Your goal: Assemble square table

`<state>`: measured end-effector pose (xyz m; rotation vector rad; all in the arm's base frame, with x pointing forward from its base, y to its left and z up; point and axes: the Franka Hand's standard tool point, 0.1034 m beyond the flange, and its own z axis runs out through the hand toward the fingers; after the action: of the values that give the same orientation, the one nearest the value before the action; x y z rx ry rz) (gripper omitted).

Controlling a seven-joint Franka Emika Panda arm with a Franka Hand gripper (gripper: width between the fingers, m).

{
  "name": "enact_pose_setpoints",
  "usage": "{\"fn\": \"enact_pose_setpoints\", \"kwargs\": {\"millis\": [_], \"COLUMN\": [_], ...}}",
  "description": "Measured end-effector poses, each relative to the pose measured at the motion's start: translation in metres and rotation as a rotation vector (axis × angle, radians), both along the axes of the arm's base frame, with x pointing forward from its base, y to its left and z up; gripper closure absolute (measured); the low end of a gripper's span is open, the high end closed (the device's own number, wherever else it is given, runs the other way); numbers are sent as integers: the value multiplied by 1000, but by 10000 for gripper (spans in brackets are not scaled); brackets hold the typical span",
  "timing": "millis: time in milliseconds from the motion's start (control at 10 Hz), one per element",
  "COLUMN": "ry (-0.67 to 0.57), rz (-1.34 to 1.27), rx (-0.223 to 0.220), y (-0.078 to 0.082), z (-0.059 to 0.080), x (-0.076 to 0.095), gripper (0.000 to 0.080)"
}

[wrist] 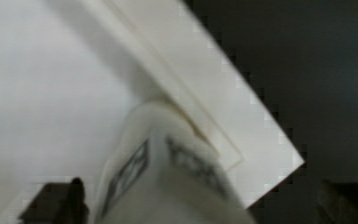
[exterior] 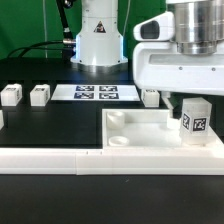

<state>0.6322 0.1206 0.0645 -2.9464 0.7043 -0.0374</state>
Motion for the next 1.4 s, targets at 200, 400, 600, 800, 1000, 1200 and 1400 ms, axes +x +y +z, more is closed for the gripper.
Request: {"fn": "enact_pose_setpoints", "kwargs": {"millis": [200,400,600,800,1000,1200,1400], "ry": [-21,-21,-24,-22,-13,0,10], "rz": [302,468,491,467,375,207,75], "rx": [-55,-65,-65,-63,-66,-60,-54], "y": [5,5,5,5,-1,-2,-2], "z": [-1,-6,-6,-6,-7,-7,-7], "x": [-2,-5,-5,-5,-5,-4,-4], "gripper": [150,150,150,265,509,529,529]}}
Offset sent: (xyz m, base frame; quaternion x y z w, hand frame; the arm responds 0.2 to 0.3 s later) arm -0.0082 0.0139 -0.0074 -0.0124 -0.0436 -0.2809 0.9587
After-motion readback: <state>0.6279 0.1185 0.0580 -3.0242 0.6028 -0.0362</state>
